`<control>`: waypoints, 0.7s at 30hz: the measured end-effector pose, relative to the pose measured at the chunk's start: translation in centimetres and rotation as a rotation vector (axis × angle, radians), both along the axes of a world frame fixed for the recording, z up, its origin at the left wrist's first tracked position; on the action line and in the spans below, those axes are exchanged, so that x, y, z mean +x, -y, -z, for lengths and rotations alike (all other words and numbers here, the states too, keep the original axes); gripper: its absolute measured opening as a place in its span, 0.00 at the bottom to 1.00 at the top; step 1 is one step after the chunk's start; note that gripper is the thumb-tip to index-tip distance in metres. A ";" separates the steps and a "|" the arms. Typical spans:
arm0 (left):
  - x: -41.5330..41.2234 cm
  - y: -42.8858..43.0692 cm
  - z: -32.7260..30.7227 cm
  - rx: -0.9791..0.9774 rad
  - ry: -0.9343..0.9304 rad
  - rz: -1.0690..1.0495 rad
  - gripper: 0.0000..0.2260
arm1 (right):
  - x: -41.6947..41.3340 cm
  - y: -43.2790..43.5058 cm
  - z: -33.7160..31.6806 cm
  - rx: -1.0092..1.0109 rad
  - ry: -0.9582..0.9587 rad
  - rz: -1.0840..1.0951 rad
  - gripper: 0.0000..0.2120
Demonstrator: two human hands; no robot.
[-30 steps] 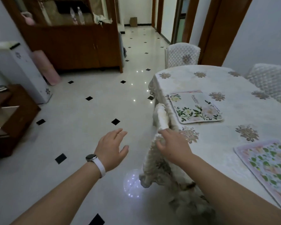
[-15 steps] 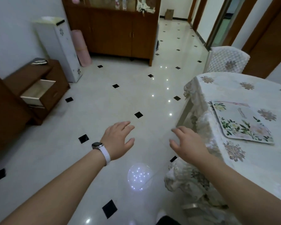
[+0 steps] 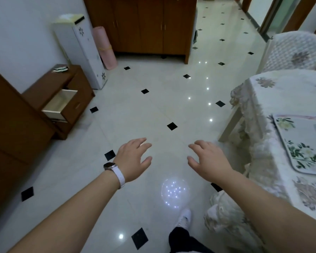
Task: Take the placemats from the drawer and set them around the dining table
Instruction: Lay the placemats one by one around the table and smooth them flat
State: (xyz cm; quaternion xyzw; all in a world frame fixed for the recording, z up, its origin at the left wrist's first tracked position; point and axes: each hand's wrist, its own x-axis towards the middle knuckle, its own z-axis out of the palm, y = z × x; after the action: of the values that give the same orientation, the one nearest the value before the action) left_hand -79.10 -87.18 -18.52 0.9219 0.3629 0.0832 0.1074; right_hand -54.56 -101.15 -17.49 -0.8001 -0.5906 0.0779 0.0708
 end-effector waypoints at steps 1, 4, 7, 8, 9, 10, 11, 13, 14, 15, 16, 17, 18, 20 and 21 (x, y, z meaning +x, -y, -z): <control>1.2 -1.0 0.0 0.003 -0.006 0.009 0.25 | 1.2 -0.9 0.2 0.000 -0.004 0.004 0.22; 5.4 -3.7 -0.2 0.044 -0.018 0.068 0.23 | 5.2 -3.4 0.4 0.005 -0.024 0.046 0.23; 10.2 -6.3 -0.8 0.110 -0.007 0.161 0.19 | 9.7 -5.4 0.6 0.008 -0.044 0.084 0.23; 11.8 -7.0 -1.1 0.133 -0.003 0.192 0.19 | 11.1 -5.8 0.5 0.000 -0.045 0.092 0.23; 13.3 -7.5 -1.3 0.160 0.000 0.219 0.18 | 12.4 -6.2 0.5 -0.001 -0.048 0.098 0.23; 14.7 -8.0 -1.6 0.185 0.003 0.243 0.18 | 13.6 -6.6 0.4 0.006 -0.053 0.107 0.23; 16.0 -8.5 -1.8 0.208 0.008 0.267 0.18 | 14.7 -7.0 0.2 0.015 -0.057 0.118 0.23; 18.5 -9.5 -2.3 0.218 0.017 0.303 0.17 | 16.8 -7.6 -0.2 0.036 -0.062 0.143 0.23; 19.7 -9.8 -2.5 0.214 0.019 0.317 0.17 | 17.6 -7.8 -0.6 0.044 -0.068 0.157 0.23; 20.7 -10.2 -2.7 0.215 0.018 0.330 0.18 | 18.3 -7.8 -0.8 0.059 -0.079 0.177 0.22; 21.8 -10.4 -2.8 0.218 0.016 0.346 0.18 | 19.0 -7.6 -0.9 0.083 -0.087 0.198 0.22; 22.8 -10.7 -3.0 0.222 0.013 0.364 0.18 | 19.6 -7.4 -1.0 0.106 -0.092 0.219 0.22; 24.0 -11.1 -3.1 0.225 0.012 0.381 0.18 | 20.3 -7.1 -1.1 0.120 -0.097 0.240 0.22; 26.4 -11.8 -3.1 0.223 0.008 0.419 0.18 | 21.8 -6.5 -1.0 0.121 -0.108 0.282 0.23; 27.6 -12.2 -3.1 0.221 0.006 0.442 0.18 | 22.6 -6.2 -0.9 0.114 -0.117 0.307 0.22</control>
State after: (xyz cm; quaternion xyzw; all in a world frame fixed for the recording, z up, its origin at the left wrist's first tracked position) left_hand -51.51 -74.99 -15.45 0.9848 0.1408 0.0995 0.0227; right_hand -32.00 -94.97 -16.60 -0.8696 -0.4600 0.0789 0.1611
